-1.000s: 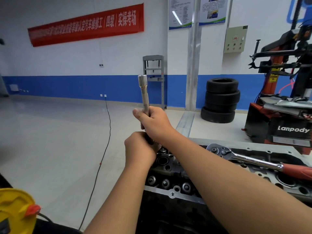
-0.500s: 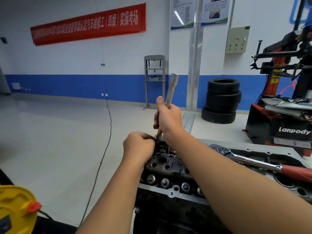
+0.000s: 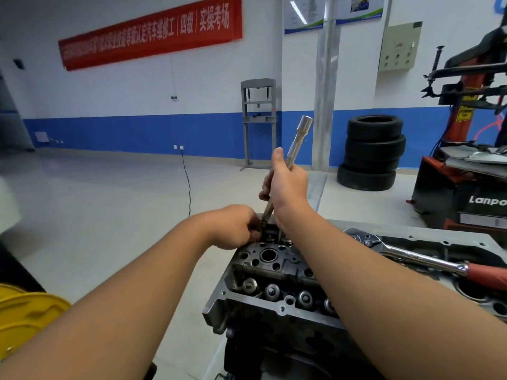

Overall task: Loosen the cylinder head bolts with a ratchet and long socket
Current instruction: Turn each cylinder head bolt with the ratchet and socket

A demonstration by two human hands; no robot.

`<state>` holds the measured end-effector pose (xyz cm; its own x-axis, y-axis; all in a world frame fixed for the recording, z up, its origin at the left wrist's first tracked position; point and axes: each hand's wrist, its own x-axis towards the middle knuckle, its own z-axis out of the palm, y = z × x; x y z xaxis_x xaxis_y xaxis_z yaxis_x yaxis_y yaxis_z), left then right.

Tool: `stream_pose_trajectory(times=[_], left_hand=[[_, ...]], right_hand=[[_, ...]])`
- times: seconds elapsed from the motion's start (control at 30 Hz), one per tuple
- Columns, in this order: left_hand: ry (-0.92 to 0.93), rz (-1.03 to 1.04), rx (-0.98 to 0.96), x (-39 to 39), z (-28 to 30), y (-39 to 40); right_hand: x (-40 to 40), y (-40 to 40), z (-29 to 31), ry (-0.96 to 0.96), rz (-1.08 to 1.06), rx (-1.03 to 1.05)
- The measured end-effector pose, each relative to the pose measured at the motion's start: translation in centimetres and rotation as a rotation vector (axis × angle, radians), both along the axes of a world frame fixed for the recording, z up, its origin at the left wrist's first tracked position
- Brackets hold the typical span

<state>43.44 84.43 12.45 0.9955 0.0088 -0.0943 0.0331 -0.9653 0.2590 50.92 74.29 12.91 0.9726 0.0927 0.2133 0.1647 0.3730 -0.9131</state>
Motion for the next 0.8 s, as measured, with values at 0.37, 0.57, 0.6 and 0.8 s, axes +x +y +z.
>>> stream_pose_trajectory(times=[0.37,0.57,0.6,0.8], left_hand=[[-0.410,-0.008,-0.732,-3.8,9.0,0.7],[-0.393,-0.252,-0.889,-3.3,9.5,-6.3],[-0.387,-0.301,-0.930,-3.2,9.4,-8.3],[-0.158,-0.518,-1.301,-6.0,8.4,-23.9]], right_hand=[[-2.8,-2.8,4.2,-0.023,0.045,0.111],[-8.8,-11.3,8.1,-0.029,0.076,-0.219],[-10.2,-13.2,8.2,-0.044,0.022,-0.257],[-19.5,-26.7,7.1,-0.010,-0.376,-0.383]])
